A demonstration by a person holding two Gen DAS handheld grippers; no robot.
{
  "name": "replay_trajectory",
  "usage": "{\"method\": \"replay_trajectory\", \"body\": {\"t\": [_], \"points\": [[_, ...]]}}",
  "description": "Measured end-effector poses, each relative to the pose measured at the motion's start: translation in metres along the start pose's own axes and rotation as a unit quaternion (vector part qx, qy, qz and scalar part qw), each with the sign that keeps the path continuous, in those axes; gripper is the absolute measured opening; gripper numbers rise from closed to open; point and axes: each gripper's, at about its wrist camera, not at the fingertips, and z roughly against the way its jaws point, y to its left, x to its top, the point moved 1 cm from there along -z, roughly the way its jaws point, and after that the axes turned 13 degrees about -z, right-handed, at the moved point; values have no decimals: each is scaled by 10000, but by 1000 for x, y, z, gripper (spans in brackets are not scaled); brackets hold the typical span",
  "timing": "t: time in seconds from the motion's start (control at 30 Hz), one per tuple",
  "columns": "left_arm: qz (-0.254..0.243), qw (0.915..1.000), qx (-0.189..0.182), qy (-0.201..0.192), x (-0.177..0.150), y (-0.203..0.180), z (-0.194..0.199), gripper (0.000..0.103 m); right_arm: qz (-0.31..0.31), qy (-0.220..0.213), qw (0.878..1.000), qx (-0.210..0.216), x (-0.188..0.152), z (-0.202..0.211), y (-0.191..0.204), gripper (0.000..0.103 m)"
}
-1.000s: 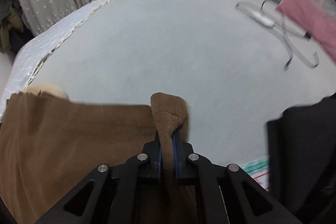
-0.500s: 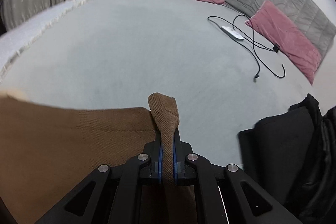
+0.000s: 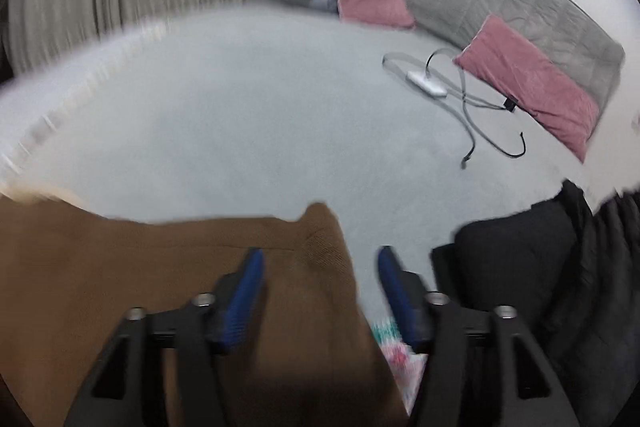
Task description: Fold large clothes
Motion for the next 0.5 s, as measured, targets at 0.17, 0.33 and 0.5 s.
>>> {"method": "replay_trajectory", "body": {"t": [0.17,0.33,0.5], "points": [[-305,9987,-391,-102,-47,-13,79,15,350,542,9950,762,-60,73,-13,74],[-1313,9897,-563,-58,-108,-59,130,33,185,810,9892,1205,-117,127,-43,73],[-1217,9923,-55,198,-144,-42,124,33,-138,927,9854,1423,-149,161,-71,53]]}}
